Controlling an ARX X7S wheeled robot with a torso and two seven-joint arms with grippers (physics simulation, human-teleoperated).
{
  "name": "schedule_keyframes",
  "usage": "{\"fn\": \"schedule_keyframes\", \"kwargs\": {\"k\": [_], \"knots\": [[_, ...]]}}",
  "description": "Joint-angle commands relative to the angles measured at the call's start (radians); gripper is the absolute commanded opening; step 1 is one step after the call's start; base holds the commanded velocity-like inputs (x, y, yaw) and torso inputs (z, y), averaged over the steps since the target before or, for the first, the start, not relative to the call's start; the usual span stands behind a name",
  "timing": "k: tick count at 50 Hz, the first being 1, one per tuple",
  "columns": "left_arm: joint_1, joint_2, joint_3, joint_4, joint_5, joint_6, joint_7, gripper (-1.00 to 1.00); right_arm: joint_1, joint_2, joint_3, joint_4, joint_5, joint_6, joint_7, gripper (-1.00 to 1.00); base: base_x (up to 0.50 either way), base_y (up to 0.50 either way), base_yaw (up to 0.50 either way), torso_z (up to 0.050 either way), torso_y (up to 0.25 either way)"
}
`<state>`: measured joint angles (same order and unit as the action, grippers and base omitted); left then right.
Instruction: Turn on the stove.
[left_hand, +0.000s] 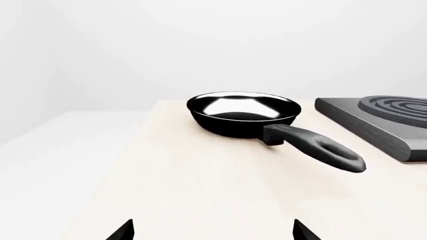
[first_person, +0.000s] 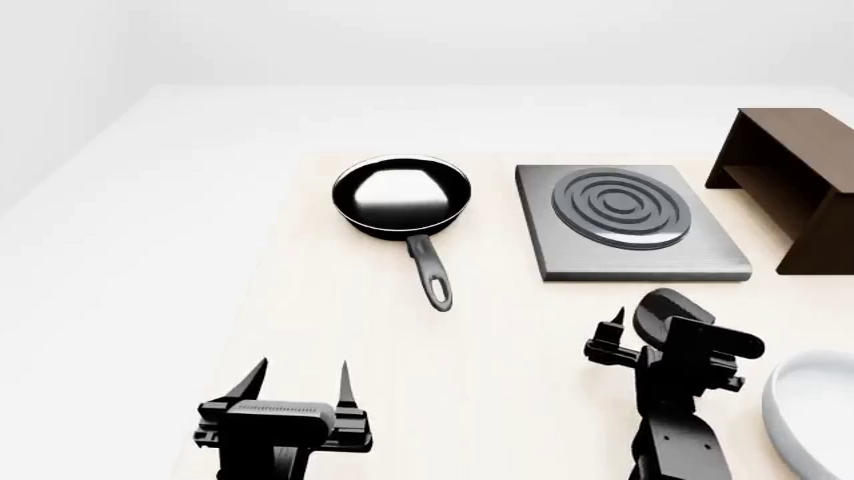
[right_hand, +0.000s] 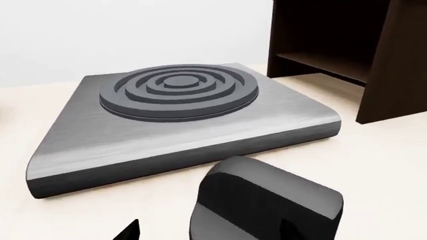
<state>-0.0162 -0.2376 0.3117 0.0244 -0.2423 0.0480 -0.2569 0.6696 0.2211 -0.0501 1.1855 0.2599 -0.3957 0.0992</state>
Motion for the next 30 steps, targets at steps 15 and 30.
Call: {"fn": "schedule_keyframes", "kwargs": {"k": [15, 30], "knots": [[-0.002, -0.007, 0.011, -0.004, -0.005, 0.005, -0.011, 1.0, -0.035, 0.021, 0.007, -0.102, 0.012, 0.024, -0.005, 1.0, 0.0, 0.0, 0.0, 0.0, 0.0], [0.004, -0.019, 0.01, 0.022, -0.016, -0.002, -0.02, 1.0, 0.068, 0.006, 0.082, 0.122, 0.023, -0.036, -0.117, 1.0, 0.0, 0.0, 0.0, 0.0, 0.0]]}}
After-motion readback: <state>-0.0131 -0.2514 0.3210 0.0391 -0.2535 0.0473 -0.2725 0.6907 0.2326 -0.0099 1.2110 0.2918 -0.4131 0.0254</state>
